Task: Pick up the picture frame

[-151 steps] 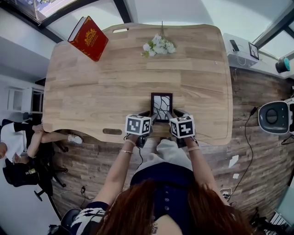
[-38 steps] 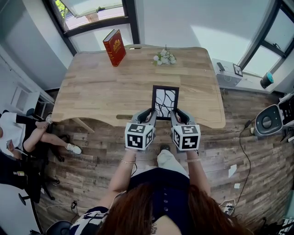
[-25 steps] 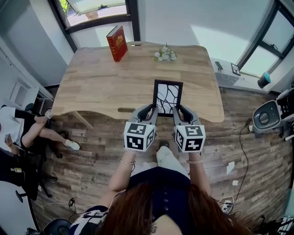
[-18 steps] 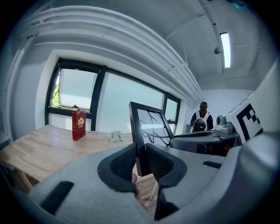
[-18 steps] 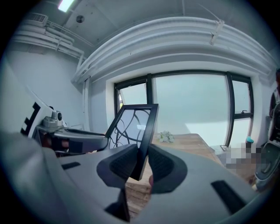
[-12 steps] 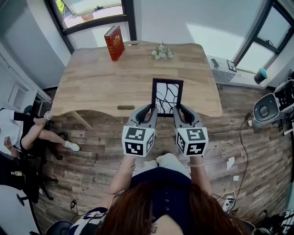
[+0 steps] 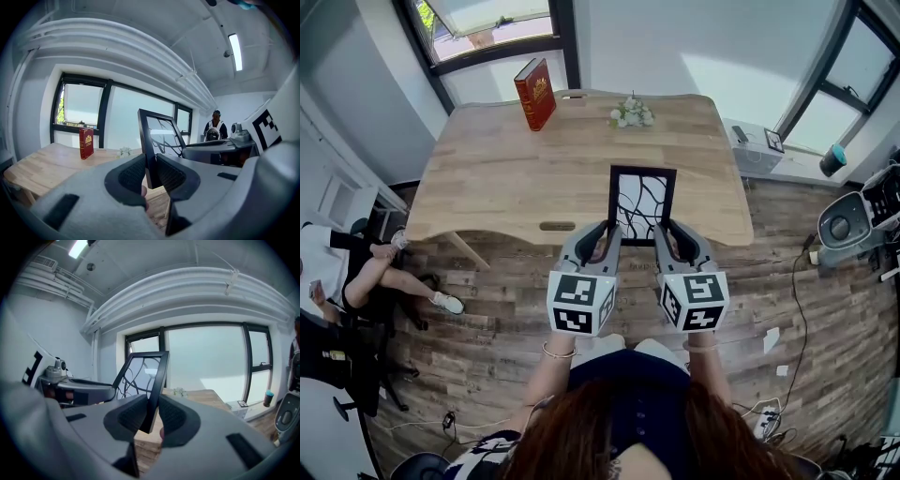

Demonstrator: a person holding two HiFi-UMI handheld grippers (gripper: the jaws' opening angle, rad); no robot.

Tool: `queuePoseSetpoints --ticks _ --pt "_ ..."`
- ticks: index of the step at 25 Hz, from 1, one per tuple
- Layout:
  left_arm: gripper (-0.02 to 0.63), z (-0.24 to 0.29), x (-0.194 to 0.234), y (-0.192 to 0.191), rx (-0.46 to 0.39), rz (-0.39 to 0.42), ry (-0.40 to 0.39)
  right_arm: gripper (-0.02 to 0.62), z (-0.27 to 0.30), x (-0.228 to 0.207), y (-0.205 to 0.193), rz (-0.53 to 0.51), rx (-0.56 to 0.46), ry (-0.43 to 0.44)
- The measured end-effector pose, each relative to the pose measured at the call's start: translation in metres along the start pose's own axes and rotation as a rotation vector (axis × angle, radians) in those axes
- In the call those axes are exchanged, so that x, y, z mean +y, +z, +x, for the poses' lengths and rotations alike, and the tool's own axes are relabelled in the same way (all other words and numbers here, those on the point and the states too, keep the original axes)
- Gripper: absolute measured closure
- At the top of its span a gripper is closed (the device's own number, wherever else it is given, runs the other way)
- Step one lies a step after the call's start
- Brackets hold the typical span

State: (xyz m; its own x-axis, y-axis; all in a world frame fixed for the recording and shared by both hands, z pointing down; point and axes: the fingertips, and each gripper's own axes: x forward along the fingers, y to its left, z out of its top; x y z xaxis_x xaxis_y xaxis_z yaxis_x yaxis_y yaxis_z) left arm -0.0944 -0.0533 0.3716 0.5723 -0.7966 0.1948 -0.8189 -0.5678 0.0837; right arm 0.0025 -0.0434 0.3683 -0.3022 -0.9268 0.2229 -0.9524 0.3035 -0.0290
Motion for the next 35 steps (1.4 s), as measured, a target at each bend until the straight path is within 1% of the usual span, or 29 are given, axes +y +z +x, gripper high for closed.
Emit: queuePoseSetpoints --ticks 13,22,35 --pt "0.517 -0.005 -0.035 0.011 -0.014 0.001 0.015 0.512 -0.031 -0.018 0.011 -0.014 -0.01 0.012" --pt "0.517 -0.016 -0.068 0.02 -0.046 0.004 0.036 0.512 -0.063 -0.032 0.019 -0.037 -0.039 0.032" --pt "0.517 -0.022 -0.094 0.018 -0.054 0.003 0.051 0.512 -0.086 -0.043 0.015 -0.033 -0.044 0.048"
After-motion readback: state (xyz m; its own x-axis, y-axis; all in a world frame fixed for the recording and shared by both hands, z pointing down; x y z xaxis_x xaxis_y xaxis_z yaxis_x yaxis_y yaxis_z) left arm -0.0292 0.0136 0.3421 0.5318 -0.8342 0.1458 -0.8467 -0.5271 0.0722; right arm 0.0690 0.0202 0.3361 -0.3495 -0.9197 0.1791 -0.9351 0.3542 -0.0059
